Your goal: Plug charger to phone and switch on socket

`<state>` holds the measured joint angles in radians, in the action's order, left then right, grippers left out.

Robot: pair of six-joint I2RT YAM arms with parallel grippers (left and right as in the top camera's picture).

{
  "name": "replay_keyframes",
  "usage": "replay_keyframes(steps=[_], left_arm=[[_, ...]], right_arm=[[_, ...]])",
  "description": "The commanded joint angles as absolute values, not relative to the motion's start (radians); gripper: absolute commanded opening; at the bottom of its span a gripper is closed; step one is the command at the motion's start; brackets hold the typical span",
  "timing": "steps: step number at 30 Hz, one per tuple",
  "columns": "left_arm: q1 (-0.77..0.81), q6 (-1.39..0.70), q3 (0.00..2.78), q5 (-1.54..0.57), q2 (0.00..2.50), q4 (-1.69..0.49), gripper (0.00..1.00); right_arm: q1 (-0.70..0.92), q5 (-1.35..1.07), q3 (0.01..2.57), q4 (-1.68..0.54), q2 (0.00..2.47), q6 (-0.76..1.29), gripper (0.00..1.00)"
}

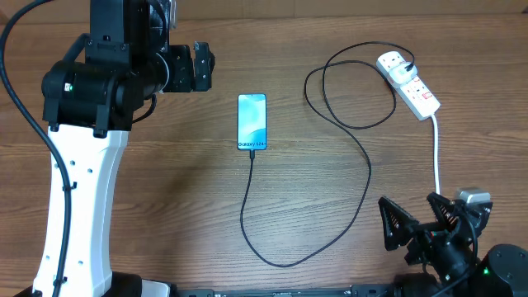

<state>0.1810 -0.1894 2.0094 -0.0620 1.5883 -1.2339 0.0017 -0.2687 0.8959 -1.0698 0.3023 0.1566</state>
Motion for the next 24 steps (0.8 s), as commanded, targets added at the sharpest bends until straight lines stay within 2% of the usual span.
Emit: replay_keyframes(steps=[1,15,24], left_arm=[[0.177,-0.207,2.011,-0.048,1.592,-1.231,1.0],[0.177,-0.206,2.011,-0.048,1.593,-1.231,1.0],[0.177,-0.207,2.011,-0.048,1.593,-1.231,1.0]], right_arm=[[0.008,-0.252,0.868,-1.038,0.274,0.148,1.0],[0.027,-0.256,0.574,-0.798,0.029,0.149,1.0],[0.027,-0.247,0.443,-0.661,0.004,0.148,1.0]])
